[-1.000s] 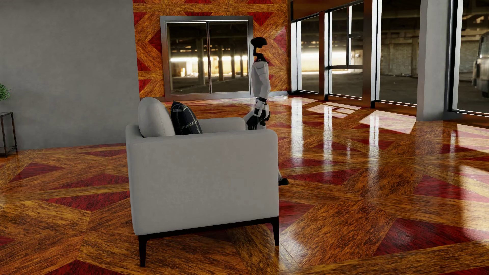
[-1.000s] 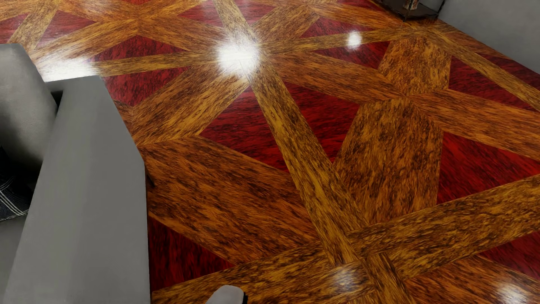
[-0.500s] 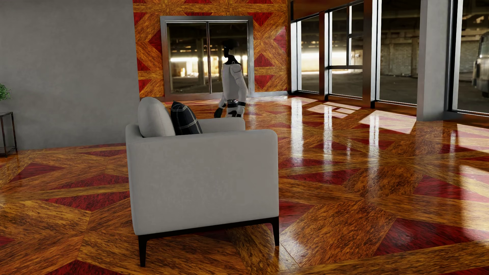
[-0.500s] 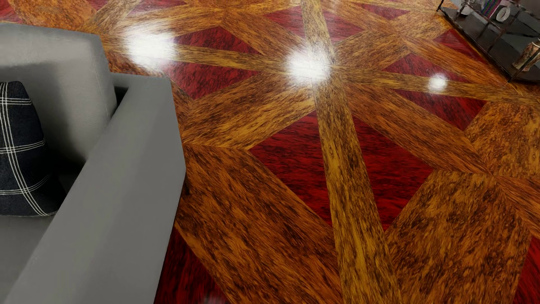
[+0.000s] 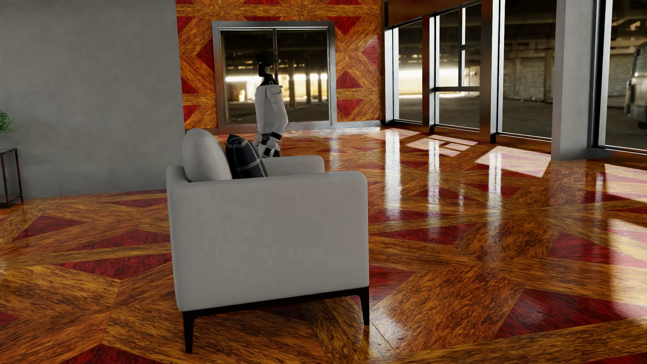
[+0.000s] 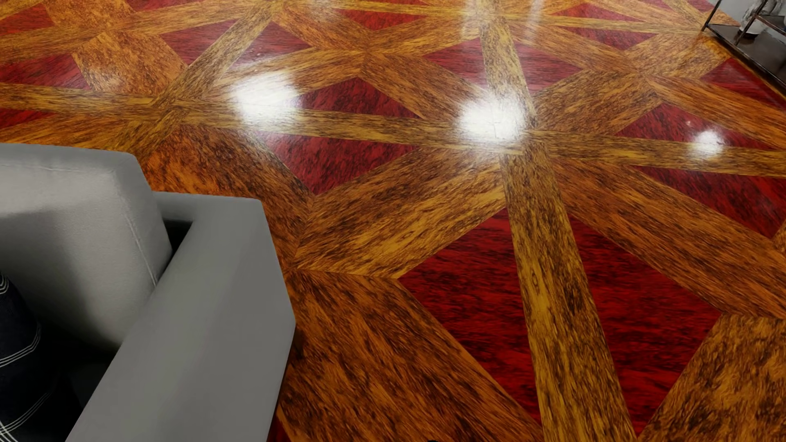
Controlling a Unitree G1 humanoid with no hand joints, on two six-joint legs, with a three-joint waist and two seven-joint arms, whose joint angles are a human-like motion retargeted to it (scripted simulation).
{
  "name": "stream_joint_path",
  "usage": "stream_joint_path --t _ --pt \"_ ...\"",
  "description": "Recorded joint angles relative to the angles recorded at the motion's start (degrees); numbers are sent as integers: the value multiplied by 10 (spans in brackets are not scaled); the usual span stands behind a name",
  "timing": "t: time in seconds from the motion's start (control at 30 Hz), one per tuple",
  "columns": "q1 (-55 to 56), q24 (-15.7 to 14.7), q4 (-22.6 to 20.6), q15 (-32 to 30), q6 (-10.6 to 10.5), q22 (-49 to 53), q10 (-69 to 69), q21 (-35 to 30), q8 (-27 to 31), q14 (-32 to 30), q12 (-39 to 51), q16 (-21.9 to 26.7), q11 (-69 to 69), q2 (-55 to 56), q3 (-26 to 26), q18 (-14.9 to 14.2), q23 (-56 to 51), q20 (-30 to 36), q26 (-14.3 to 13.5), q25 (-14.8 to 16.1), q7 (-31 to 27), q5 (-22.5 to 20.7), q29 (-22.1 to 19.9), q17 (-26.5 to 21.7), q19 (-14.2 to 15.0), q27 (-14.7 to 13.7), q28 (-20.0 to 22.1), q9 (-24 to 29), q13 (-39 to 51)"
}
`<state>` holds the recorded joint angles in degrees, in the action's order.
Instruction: Avoid gray armchair
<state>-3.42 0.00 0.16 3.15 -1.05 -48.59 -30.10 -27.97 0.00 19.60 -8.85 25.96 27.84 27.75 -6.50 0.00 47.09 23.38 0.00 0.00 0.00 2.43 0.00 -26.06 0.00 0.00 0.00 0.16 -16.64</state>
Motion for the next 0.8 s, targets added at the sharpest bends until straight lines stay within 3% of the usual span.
stream_joint_path --t 0.07,0.13,0.23,0.27,0.33,0.43,0.5,0.53,0.63,0.67,0.8 --pt "-18 0 -1 60 3 -20 -6 -6 0 30 -17 -7 -37 6 -5 0 21 16 0 0 0 8 0 9 0 0 0 -11 -20" --pt "-49 0 6 62 6 -46 -2 -14 0 57 -42 -13 -41 7 -11 0 39 31 0 0 0 6 0 19 0 0 0 -22 -41" --pt "-93 0 33 -112 7 -85 14 -27 0 67 -83 -23 17 48 -10 0 51 47 0 0 0 -8 0 34 0 0 0 -50 -66" --pt "-106 0 46 -139 0 -97 15 -28 0 45 -95 -30 60 68 -2 0 54 41 0 0 0 -19 0 36 0 0 0 -52 -66" --pt "-117 0 66 -120 -6 -114 -1 -20 0 -60 -113 -43 115 71 -1 0 49 31 0 0 0 -32 0 36 0 0 0 -47 -57" --pt "-35 0 90 -80 -3 -115 -107 12 0 -307 -98 -40 105 36 -3 0 13 38 0 0 0 -41 0 29 0 0 0 -56 -37" --pt "37 0 94 -61 1 -87 -217 31 0 -377 -71 -34 85 -1 15 0 -15 1 0 0 0 -55 0 11 0 0 0 -47 -14" --pt "73 0 89 -51 6 -65 -275 38 0 -346 -55 -30 73 -21 25 0 -24 -21 0 0 0 -58 0 -1 0 0 0 -38 3" --pt "156 0 68 -26 26 0 -369 60 0 -111 0 -11 49 -71 78 0 -27 -71 0 0 0 -63 0 -39 0 0 0 -3 64" --pt "177 0 62 -19 34 17 -353 71 0 -72 16 -5 43 -83 96 0 -23 -79 0 0 0 -61 0 -48 0 0 0 6 84" --pt "222 0 30 10 54 57 -159 105 0 -87 41 12 12 -122 119 0 -32 -79 0 0 0 -49 0 -68 0 0 0 17 133"
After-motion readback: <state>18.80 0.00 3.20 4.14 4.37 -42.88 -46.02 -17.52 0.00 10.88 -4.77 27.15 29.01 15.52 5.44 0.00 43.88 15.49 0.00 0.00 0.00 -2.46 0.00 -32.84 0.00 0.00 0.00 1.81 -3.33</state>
